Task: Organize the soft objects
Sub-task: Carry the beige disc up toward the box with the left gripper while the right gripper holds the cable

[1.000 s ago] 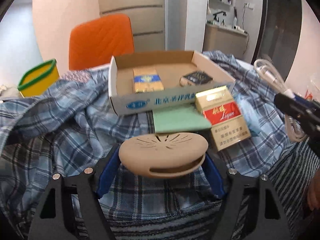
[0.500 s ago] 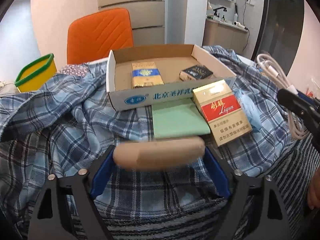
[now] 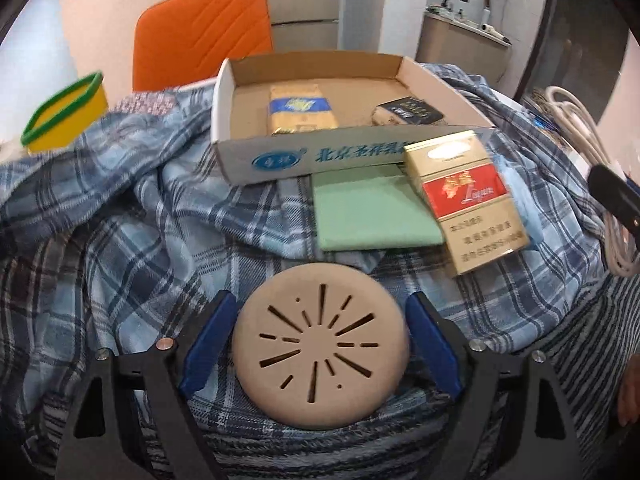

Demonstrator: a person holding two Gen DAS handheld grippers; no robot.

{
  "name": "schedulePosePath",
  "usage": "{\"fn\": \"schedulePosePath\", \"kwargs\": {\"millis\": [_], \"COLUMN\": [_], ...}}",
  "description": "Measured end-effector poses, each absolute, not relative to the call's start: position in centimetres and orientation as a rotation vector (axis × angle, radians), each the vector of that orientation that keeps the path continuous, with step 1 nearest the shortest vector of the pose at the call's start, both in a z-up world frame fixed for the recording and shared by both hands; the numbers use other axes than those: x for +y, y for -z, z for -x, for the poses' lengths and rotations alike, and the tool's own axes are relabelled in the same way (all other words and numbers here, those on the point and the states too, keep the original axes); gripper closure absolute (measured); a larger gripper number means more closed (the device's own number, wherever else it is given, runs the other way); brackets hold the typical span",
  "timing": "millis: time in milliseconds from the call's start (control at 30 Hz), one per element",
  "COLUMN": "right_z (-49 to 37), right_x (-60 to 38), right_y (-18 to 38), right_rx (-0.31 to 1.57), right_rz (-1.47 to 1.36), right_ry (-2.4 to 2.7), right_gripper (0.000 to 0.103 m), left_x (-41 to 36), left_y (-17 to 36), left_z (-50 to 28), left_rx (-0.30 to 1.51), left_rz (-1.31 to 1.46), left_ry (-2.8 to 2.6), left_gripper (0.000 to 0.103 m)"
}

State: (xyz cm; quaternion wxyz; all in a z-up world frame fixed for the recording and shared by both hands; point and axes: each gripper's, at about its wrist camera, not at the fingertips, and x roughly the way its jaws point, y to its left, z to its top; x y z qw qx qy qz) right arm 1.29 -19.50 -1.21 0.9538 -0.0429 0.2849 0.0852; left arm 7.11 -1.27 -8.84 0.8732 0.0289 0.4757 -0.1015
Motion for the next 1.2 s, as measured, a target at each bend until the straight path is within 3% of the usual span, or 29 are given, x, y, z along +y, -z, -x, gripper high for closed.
{"fn": "schedulePosePath", "kwargs": {"millis": [167, 500, 1200], "right_z": [-1.3, -1.4, 0.1], "right_x": [-19.5, -19.6, -18.5], "right_y": [1.2, 1.3, -0.8], "right_rx": [0.581, 0.588, 0.502], "right_rz": [0.086, 0.089, 0.129], "right_ry": [-0.173, -0.173, -0.183], "right_gripper": [0.080, 0.080, 0.080], "left_x": [-1.1, -0.8, -2.8], "left_y": [8.3, 4.8, 0.2], "left_z": [-6.6, -3.2, 0.4], "left_rx": [0.956, 0.703, 0.455], "left_rz": [-0.051, -0.060, -0.153], "left_ry": [0.227, 0.201, 0.163], "left_gripper": [0.025, 0.025, 0.025]}}
